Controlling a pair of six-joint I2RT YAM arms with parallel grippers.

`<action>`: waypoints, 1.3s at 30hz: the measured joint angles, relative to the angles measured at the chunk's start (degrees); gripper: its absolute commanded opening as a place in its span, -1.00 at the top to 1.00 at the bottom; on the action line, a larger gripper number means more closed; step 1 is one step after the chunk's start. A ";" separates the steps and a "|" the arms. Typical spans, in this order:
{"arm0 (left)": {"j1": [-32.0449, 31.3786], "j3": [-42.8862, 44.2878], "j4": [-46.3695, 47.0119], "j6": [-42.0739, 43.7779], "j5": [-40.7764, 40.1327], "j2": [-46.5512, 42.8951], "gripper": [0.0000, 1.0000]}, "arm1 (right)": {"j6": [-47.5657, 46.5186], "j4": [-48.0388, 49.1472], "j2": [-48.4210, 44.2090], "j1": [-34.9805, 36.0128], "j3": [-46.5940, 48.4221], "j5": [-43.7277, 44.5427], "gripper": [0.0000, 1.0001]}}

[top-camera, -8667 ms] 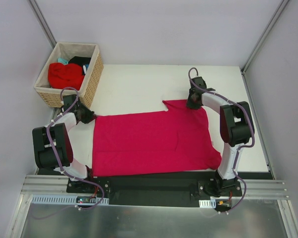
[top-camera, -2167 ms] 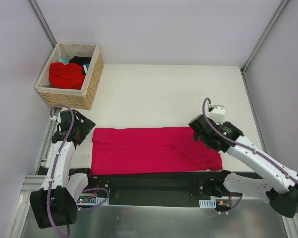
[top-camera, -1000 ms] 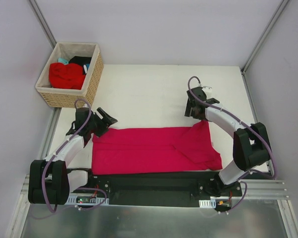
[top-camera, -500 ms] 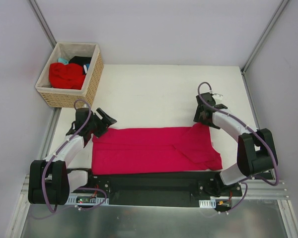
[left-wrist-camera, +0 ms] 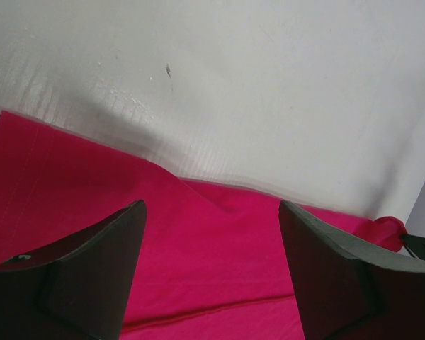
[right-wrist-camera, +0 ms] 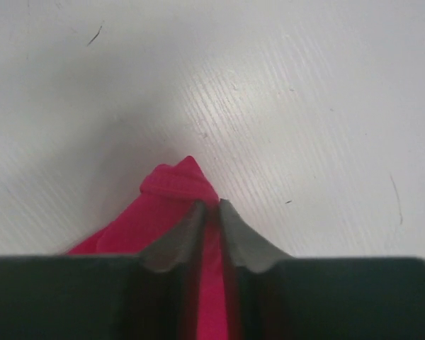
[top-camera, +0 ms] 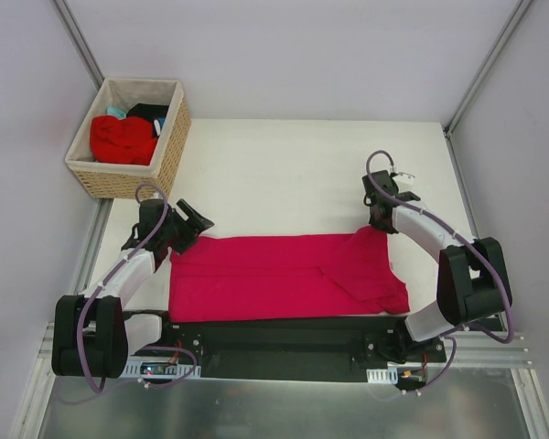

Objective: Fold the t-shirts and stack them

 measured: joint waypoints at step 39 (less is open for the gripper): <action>0.00 0.00 -3.26 1.14 -3.69 -2.40 -0.50 | 9.03 -7.23 -12.15 -1.11 -15.32 1.88 0.47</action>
